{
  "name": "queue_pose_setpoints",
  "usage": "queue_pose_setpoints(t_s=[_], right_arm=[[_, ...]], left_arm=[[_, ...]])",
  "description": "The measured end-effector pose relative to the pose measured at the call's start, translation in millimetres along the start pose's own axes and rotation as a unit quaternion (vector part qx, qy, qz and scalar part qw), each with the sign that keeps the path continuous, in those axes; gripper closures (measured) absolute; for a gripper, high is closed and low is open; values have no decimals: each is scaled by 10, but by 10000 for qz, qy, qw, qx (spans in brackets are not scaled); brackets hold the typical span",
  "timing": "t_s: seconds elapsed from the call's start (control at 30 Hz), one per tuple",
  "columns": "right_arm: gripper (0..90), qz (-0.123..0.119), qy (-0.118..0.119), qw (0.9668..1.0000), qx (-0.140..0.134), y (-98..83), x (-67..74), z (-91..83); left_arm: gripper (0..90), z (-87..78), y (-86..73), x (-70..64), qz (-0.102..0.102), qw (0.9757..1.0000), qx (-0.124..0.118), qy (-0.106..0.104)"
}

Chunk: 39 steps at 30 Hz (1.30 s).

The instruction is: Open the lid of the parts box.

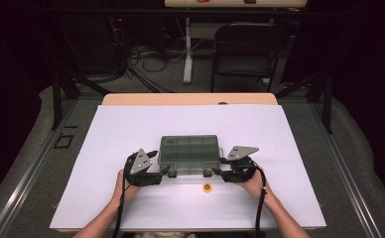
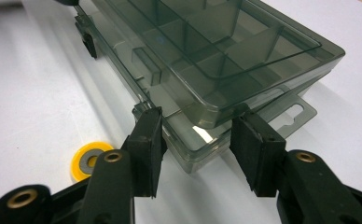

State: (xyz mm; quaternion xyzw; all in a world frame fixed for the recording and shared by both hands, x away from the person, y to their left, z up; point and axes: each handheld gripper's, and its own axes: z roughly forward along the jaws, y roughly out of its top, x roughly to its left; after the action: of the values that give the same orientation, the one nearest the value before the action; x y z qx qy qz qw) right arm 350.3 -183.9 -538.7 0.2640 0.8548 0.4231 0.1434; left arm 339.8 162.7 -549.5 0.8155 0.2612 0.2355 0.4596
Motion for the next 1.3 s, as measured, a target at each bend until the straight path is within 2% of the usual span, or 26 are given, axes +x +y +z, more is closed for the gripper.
queue_pose_setpoints(t_s=[0.07, 0.1, 0.17, 0.23, 0.27, 0.37, 0.4, 0.53, 0.63, 0.73, 0.83, 1.07, 1.13, 1.3], right_arm=[[515, 16, 0, 10000, -5, 1, 3, -3], [474, 15, 30, 10000, -26, 3, -2, -11], [461, 29, -7, 10000, -36, 3, -6, -19], [427, 43, -15, 9999, -94, 0, -28, -41], [329, 42, -140, 9998, -137, 2, -34, -65], [289, -12, -273, 9994, -203, 8, -26, -80], [271, -63, -411, 9988, -269, 24, -7, -81], [312, -289, -637, 9969, -349, 69, 35, -45], [357, -377, -699, 9960, -402, 87, 57, -17], [384, -381, -731, 9956, -455, 89, 60, -16], [434, -453, -841, 9937, -586, 87, 62, -26], [462, -501, -894, 9926, -646, 79, 36, -19], [466, -519, -908, 9924, -652, 80, 36, -22], [479, -508, -931, 9921, -664, 88, 28, -21]], left_arm=[[301, -5, 1, 6, 12, 10000, -79, -40], [314, -5, 1, 7, 23, 9999, -99, -43], [318, -4, -1, 11, 43, 9999, -121, -107], [330, 2, 2, 7, 81, 9999, -138, -49], [345, 3, 6, 8, 88, 9998, -156, -21], [355, 2, 16, 29, 71, 9997, -226, -8], [368, 2, 18, 35, 70, 9997, -248, -1], [379, -6, 14, 44, 59, 9996, -270, -21], [392, -14, 11, 56, 49, 9995, -306, -44], [399, -23, 8, 63, 41, 9995, -309, -57], [411, -28, 7, 67, 7, 9994, -339, -53], [432, -41, 5, 79, -4, 9992, -384, -57], [440, -36, 13, 86, 70, 9991, -416, -25], [451, -29, 15, 112, 26, 9990, -440, -44]])
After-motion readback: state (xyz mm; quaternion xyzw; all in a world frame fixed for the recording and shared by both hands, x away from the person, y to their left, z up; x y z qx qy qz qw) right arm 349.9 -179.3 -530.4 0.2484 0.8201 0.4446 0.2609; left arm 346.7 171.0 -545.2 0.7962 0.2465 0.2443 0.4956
